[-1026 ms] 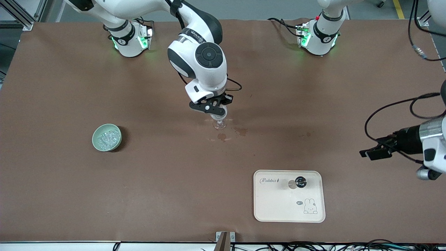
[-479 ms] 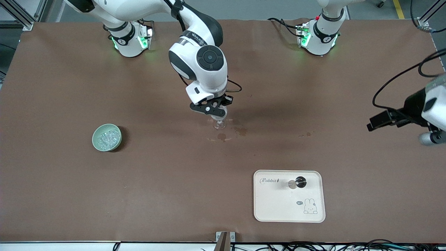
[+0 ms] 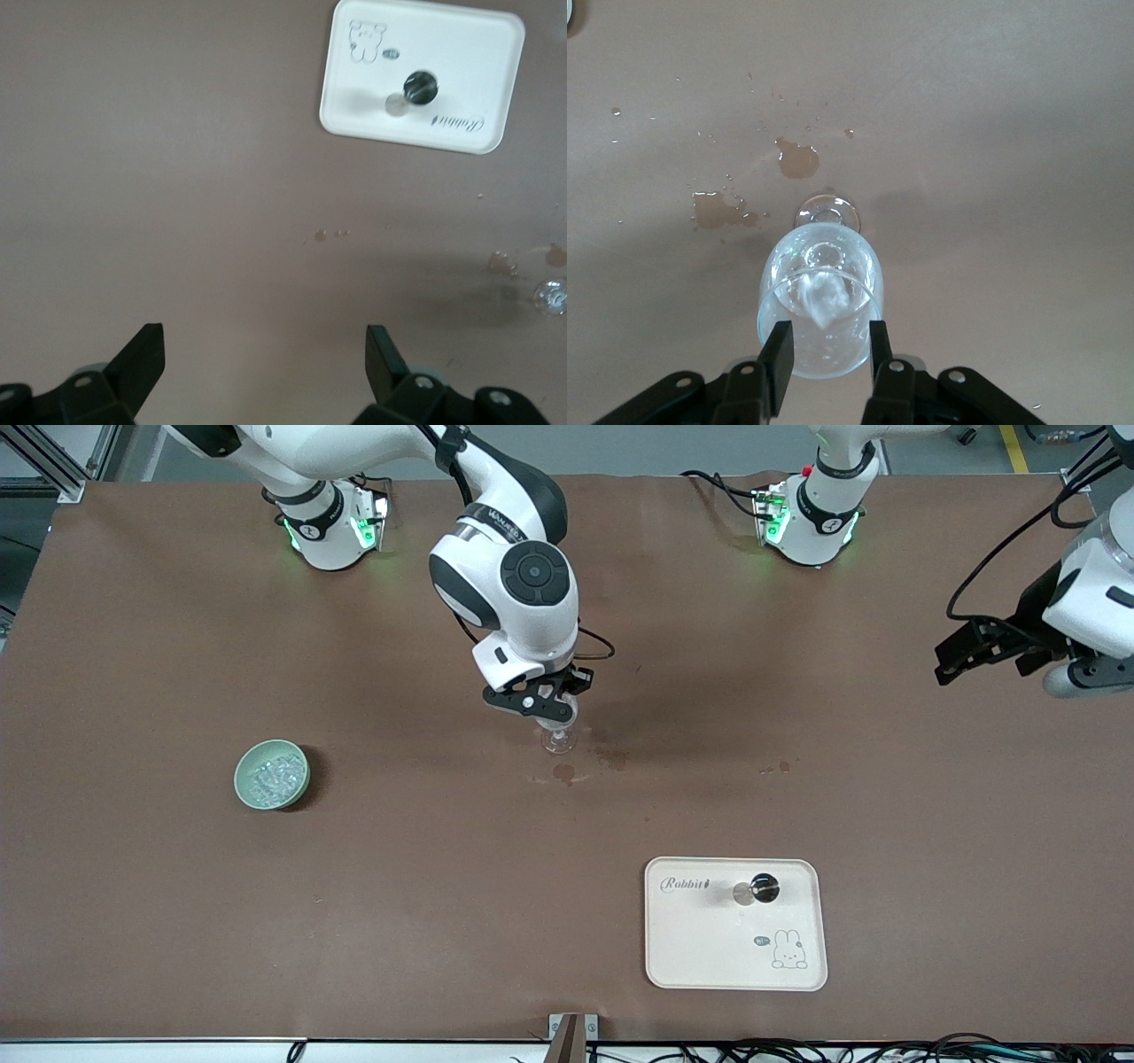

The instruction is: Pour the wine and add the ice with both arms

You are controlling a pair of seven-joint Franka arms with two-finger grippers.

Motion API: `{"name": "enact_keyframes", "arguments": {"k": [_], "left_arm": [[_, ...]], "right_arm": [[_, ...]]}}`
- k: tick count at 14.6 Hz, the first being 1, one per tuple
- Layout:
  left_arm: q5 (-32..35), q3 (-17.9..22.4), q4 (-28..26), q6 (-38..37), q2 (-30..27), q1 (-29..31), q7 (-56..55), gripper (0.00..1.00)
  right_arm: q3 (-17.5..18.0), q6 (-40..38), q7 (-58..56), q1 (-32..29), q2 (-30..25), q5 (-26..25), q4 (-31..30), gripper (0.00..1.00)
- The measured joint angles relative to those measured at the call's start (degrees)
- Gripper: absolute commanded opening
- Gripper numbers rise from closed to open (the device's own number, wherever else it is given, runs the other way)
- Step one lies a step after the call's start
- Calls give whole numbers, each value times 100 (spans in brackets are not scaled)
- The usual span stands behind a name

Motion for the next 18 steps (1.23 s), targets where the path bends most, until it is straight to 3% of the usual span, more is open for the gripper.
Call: {"name": "enact_keyframes", "arguments": {"k": [1, 3, 4, 8, 16, 18], "left_arm": [[-21, 31, -204, 39, -147, 1, 0, 100], [-45, 64, -565, 90, -419, 3, 0, 100], [-47, 68, -691, 108, -526, 3, 0, 100], [-47, 75, -843, 115, -712, 6, 14, 100], [-47, 93, -720, 188, -656, 17, 173, 100], [-46, 92, -669, 189, -616, 14, 218, 100]], "right_arm": [[0, -19, 0, 2, 1, -1, 0, 65], [0, -41, 0, 3, 2, -5, 0, 95], [-3, -43, 0, 1, 1, -10, 9, 100], [-33, -240, -46, -276, -228, -183, 213, 100], [-111, -1354, -1610, -1968, -1892, -258, 327, 100], [-439, -1788, -2315, -2212, -2151, -264, 321, 100]]}}
